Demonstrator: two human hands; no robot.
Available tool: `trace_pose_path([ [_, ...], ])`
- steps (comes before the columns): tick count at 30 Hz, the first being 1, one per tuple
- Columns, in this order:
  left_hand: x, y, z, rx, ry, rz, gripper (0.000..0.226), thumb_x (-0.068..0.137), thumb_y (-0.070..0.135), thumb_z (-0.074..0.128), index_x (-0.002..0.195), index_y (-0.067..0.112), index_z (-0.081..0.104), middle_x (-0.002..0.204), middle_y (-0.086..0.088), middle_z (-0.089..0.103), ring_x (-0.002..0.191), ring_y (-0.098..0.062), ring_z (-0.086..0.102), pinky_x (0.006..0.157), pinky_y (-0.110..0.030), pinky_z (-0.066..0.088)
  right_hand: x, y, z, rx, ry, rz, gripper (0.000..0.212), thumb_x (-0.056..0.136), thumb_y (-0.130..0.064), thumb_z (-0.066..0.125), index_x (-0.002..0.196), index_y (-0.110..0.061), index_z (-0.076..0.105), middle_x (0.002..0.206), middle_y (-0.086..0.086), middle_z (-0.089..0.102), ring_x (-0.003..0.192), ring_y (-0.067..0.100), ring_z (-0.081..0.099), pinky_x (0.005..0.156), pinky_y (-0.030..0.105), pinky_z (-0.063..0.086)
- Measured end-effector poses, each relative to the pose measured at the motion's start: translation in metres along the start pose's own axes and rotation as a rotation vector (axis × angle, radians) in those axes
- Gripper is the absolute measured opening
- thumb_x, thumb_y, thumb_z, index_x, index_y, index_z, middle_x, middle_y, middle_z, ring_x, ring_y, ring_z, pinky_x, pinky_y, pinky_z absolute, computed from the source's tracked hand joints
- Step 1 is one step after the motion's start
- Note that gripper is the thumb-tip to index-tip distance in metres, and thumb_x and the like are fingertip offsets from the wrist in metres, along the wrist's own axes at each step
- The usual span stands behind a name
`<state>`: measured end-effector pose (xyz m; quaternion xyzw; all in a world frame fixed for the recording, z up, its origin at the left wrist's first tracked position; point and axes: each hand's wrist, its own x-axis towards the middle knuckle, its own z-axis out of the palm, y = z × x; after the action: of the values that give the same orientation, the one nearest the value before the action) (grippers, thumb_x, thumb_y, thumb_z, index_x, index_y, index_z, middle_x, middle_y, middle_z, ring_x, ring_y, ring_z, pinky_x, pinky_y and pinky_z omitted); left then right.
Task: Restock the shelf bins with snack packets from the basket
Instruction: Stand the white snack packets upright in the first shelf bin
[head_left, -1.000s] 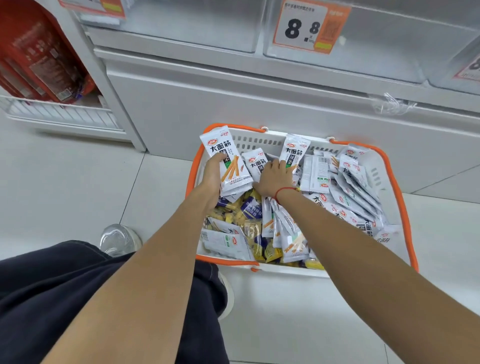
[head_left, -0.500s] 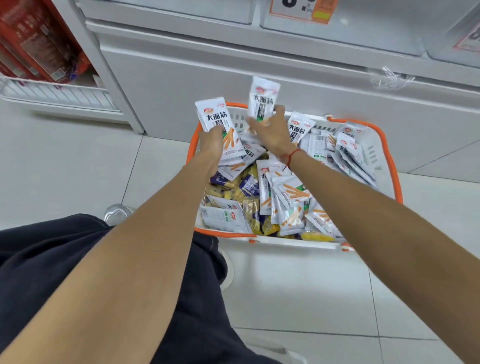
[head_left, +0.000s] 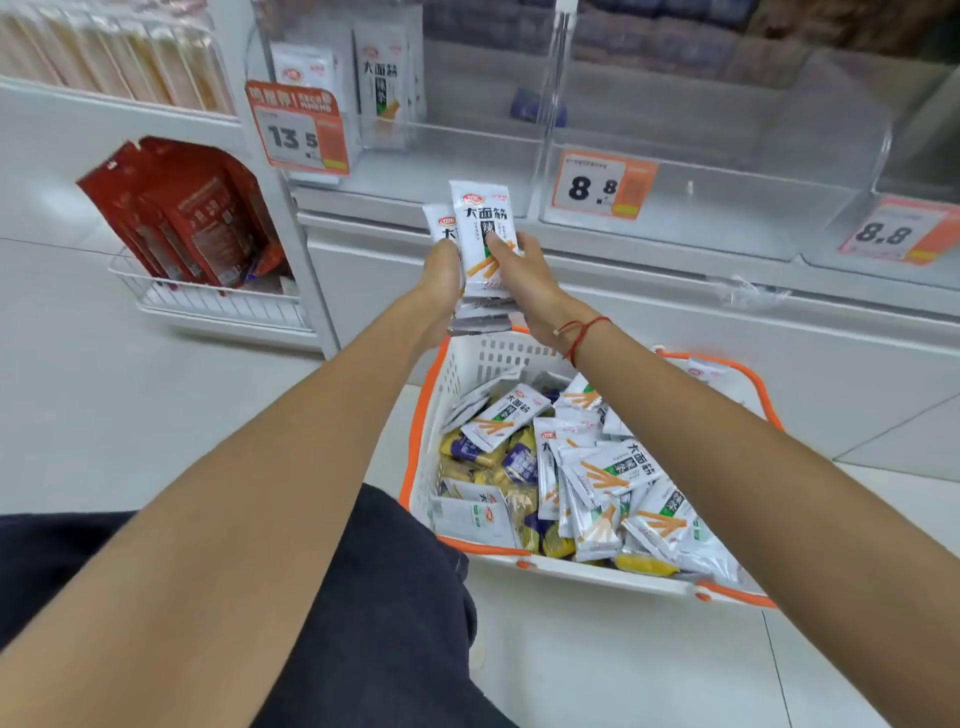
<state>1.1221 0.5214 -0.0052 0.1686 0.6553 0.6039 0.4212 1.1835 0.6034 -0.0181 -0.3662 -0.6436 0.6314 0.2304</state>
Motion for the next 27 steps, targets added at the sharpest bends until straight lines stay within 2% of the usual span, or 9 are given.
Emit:
trace_pose_path([
  [3,-0.002,0.019,-0.009,-0.044,0.026,0.055,0.040,0.100,0.027,0.027,0.093,0.017,0.066,0.087,-0.008,0.071,0.082,-0.027,0.067,0.083,-0.038,0.053,-0.003,-0.022,0.014,-0.034,-0.124,0.021,0.037,0.102,-0.037,0.035,0.121,-0.015,0.057,0.107,0.002,0.067,0.094,0.019,0.064,0.088,0.033,0.051],
  [7,-0.004,0.042,-0.026,-0.084,0.046,0.100,0.040,0.100,0.031,0.030,0.097,0.017,0.068,0.097,-0.012,0.071,0.091,-0.031,0.067,0.094,-0.044,0.049,-0.002,-0.048,0.026,-0.045,-0.221,-0.022,0.030,0.103,-0.038,0.032,0.093,-0.024,0.057,0.088,-0.007,0.063,0.079,0.009,0.060,0.070,0.022,0.046],
  [10,-0.002,0.058,-0.039,-0.140,0.028,0.101,0.043,0.098,0.033,0.030,0.091,0.017,0.070,0.086,-0.010,0.072,0.080,-0.028,0.067,0.085,-0.040,0.052,-0.003,-0.069,0.029,-0.066,-0.302,-0.071,0.018,0.104,-0.030,0.032,0.109,-0.025,0.049,0.092,-0.007,0.061,0.076,0.005,0.058,0.066,0.018,0.046],
  [13,-0.001,0.075,-0.047,-0.147,0.019,0.119,0.043,0.098,0.033,0.030,0.085,0.020,0.069,0.074,-0.004,0.073,0.074,-0.023,0.068,0.078,-0.035,0.052,0.000,-0.084,0.033,-0.125,-0.345,-0.143,0.021,0.104,-0.028,0.031,0.118,-0.023,0.046,0.111,0.004,0.062,0.087,0.012,0.059,0.073,0.018,0.047],
  [16,0.000,0.093,-0.052,-0.130,0.033,0.136,0.042,0.100,0.033,0.030,0.087,0.021,0.068,0.071,0.000,0.073,0.074,-0.020,0.067,0.081,-0.036,0.052,0.010,-0.097,0.036,-0.173,-0.342,-0.222,0.027,0.103,-0.029,0.034,0.121,-0.018,0.051,0.110,0.003,0.064,0.087,0.009,0.059,0.068,0.009,0.047],
  [19,0.006,0.118,-0.054,-0.122,0.053,0.130,0.042,0.101,0.037,0.028,0.102,0.021,0.067,0.095,-0.002,0.072,0.092,-0.023,0.066,0.096,-0.040,0.049,0.024,-0.118,0.039,-0.220,-0.297,-0.252,0.020,0.103,-0.031,0.036,0.110,-0.020,0.051,0.094,-0.003,0.058,0.076,0.006,0.054,0.055,0.006,0.040],
  [21,0.014,0.136,-0.054,-0.080,0.070,0.129,0.045,0.101,0.044,0.025,0.101,0.025,0.066,0.103,-0.001,0.070,0.093,-0.020,0.064,0.093,-0.036,0.047,0.040,-0.133,0.044,-0.267,-0.279,-0.259,0.030,0.103,-0.030,0.033,0.110,-0.012,0.057,0.091,0.001,0.059,0.080,0.013,0.053,0.060,0.011,0.040],
  [25,0.047,0.166,-0.059,0.038,0.106,0.112,0.044,0.100,0.044,0.028,0.081,0.025,0.062,0.087,-0.001,0.067,0.080,-0.017,0.059,0.093,-0.035,0.041,0.084,-0.159,0.051,-0.319,-0.266,-0.126,0.038,0.102,-0.026,0.026,0.087,-0.014,0.059,0.079,0.003,0.064,0.075,0.015,0.055,0.076,0.022,0.043],
  [27,0.069,0.182,-0.066,0.057,0.127,0.082,0.038,0.096,0.040,0.032,0.083,0.020,0.062,0.083,-0.003,0.065,0.075,-0.016,0.058,0.088,-0.034,0.044,0.110,-0.170,0.050,-0.256,-0.256,-0.080,0.035,0.101,-0.020,0.024,0.083,-0.015,0.054,0.073,0.006,0.062,0.066,0.014,0.055,0.070,0.022,0.043],
])
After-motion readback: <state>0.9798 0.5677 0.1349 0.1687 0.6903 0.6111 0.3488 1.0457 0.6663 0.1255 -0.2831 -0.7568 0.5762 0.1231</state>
